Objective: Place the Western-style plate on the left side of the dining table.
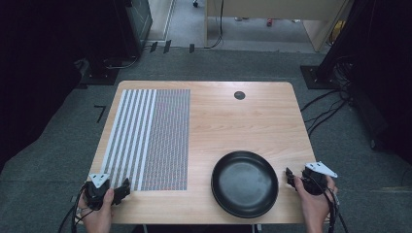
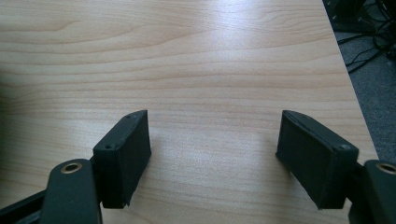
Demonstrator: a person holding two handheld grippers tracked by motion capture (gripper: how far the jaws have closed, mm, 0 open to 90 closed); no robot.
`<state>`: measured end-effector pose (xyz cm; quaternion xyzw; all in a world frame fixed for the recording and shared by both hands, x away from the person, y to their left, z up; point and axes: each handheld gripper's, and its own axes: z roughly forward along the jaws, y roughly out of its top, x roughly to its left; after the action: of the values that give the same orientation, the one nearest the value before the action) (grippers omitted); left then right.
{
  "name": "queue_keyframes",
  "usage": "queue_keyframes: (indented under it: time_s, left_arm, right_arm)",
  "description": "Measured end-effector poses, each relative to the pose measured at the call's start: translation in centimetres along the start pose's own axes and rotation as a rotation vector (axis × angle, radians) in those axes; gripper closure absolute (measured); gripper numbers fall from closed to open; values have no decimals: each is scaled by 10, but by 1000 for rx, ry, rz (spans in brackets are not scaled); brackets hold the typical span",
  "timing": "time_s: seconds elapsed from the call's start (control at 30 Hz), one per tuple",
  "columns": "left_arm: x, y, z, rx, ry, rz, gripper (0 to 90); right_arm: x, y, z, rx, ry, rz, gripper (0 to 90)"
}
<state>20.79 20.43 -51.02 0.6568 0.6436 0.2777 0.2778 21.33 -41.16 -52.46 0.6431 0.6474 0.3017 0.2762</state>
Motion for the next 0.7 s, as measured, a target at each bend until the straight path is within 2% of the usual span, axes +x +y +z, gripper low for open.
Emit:
queue_keyframes:
  time_s: [0.2, 0.27, 0.33, 0.4, 0.43, 0.47, 0.5, 0.57, 0.6, 0.63, 0.67, 0.7]
  left_arm:
    - [-14, 8, -9, -42, -19, 7, 151]
    - [-24, 12, -12, -52, -53, 16, 147]
    - [-40, 19, -14, -63, -77, 47, 143]
    - [-52, 26, -14, -68, -111, 49, 143]
    - [-52, 26, -14, -68, -111, 49, 143]
    - [-63, 31, -15, -72, -135, 53, 143]
    - [-63, 31, -15, -72, -135, 53, 143]
    - [-78, 38, -16, -88, -158, 64, 143]
    - [-89, 44, -17, -98, -184, 74, 143]
    - [-96, 47, -17, -106, -197, 77, 143]
    - [-96, 47, -17, -106, -197, 77, 143]
    - [-109, 52, -18, -113, -221, 94, 143]
  right_arm:
    - [0, 0, 0, 1, 1, -1, 244]
    - [0, 0, 0, 2, 3, -3, 232]
    - [0, 0, 1, 6, 9, -7, 217]
    - [0, 0, 1, 5, 9, -9, 217]
    - [0, 0, 1, 5, 9, -9, 216]
    - [0, 0, 1, 4, 9, -8, 216]
    - [0, 0, 1, 5, 9, -9, 216]
    - [0, 0, 1, 5, 9, -8, 216]
    - [1, 0, 1, 6, 8, -7, 216]
    - [0, 0, 1, 4, 9, -8, 216]
    - [0, 0, 1, 4, 9, -8, 216]
    - [0, 0, 1, 4, 9, -9, 216]
